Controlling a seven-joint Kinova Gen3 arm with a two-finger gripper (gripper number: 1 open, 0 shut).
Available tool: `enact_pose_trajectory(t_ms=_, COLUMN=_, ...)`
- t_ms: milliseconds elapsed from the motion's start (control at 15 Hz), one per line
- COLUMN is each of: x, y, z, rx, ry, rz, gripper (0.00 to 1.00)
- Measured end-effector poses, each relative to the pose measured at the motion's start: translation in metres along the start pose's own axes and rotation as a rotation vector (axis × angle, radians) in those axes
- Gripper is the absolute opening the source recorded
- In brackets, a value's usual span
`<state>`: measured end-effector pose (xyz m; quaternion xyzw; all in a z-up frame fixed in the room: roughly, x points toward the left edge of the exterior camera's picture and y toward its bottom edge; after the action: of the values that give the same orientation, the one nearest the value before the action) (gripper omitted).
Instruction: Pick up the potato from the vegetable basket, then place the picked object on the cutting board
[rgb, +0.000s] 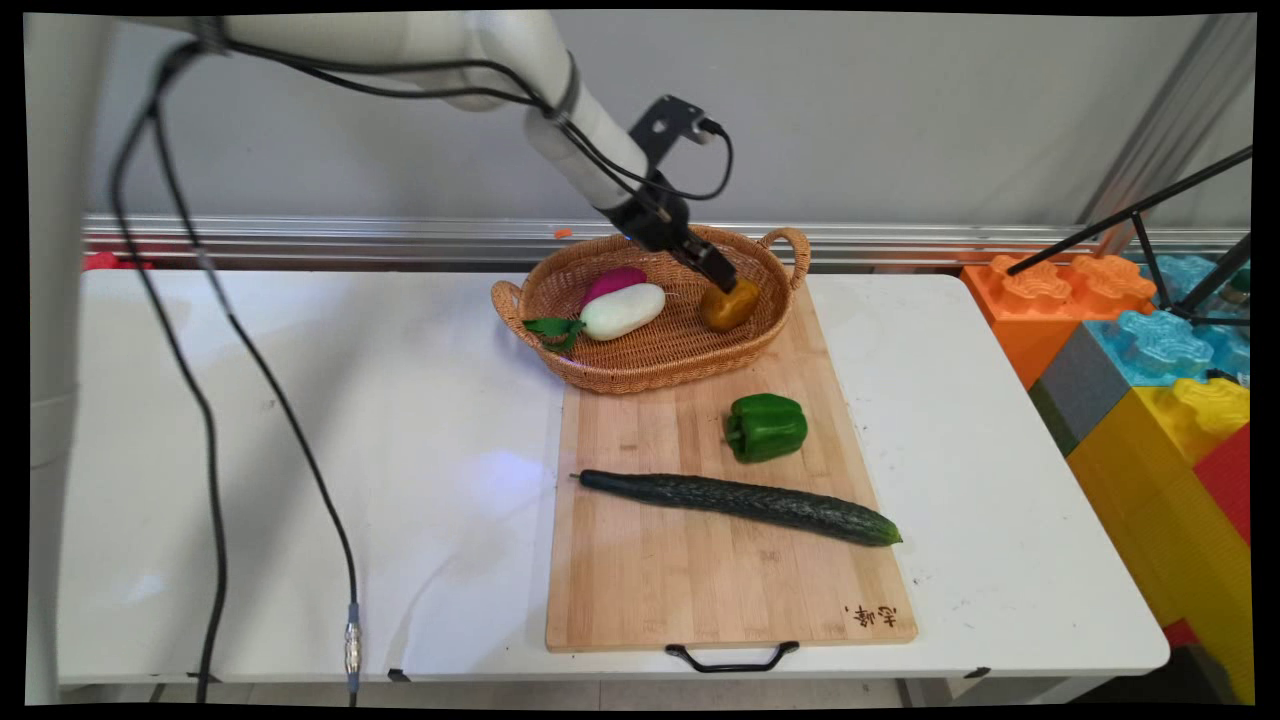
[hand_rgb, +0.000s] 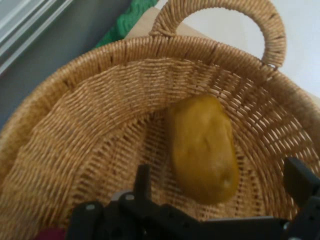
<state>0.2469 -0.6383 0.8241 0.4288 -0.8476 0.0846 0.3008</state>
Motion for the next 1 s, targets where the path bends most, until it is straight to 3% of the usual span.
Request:
enact_pose_trajectory(t_ms=400, x=0.008, y=-0.009, z=0.057, rx=-0.019, ry=-0.01, rz=-0.023, gripper=1.0)
enact_pose_trajectory(t_ms=467, x=0.008, y=-0.01, z=0.063, rx=-0.018, ry=-0.009, rz=-0.023, gripper=0.0)
enact_pose_trajectory(t_ms=733, x=0.007, y=-0.013, z=0.07, rx=-0.015, ry=-0.014, rz=-0.02, gripper=0.0)
enact_pose_trajectory(t_ms=1000, x=0.01, y=-0.007, z=0.054, rx=-0.029, ry=0.006, rz=0.004, gripper=0.0)
